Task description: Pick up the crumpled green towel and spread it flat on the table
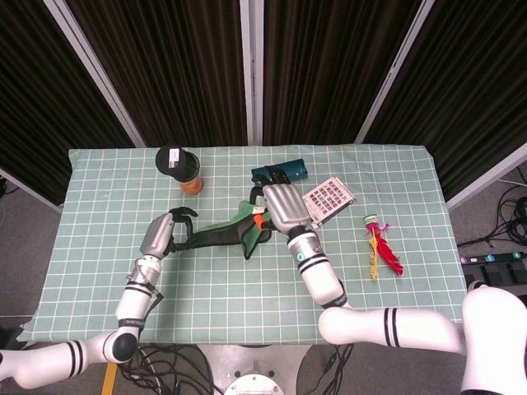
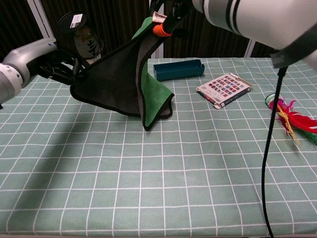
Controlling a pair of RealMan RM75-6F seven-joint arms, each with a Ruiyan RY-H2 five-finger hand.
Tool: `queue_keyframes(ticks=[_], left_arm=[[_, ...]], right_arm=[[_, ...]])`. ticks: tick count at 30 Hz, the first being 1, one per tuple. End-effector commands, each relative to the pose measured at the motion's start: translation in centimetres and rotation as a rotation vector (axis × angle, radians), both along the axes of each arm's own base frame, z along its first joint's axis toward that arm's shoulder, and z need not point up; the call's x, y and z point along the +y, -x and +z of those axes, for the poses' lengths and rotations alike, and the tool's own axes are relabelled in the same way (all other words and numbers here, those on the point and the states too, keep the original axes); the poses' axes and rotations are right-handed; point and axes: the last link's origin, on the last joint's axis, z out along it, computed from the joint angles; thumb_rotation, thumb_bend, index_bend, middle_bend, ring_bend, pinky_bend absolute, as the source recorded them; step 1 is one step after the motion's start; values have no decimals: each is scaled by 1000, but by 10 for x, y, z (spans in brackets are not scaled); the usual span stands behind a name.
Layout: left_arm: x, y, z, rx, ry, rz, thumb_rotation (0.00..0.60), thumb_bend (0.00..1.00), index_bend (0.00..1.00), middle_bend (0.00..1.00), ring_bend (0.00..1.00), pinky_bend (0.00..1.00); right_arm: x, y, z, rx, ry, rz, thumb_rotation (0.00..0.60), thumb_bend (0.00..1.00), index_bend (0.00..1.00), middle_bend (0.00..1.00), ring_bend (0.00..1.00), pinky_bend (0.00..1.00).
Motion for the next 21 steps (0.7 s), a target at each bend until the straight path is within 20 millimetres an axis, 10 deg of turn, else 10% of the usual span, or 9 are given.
queue_keyframes(ticks=[1,21], left_arm=[[-1,3,18,28,-39,-18,600,424,797,440,278,277],[40,-9,66,110,-195,-60,600,416,797,440,278,276]], right_arm=[[5,15,10,6,-60,10,600,448,645,188,0,0],[-31,23,35,80,-58,170,600,449,639,179,0,0]])
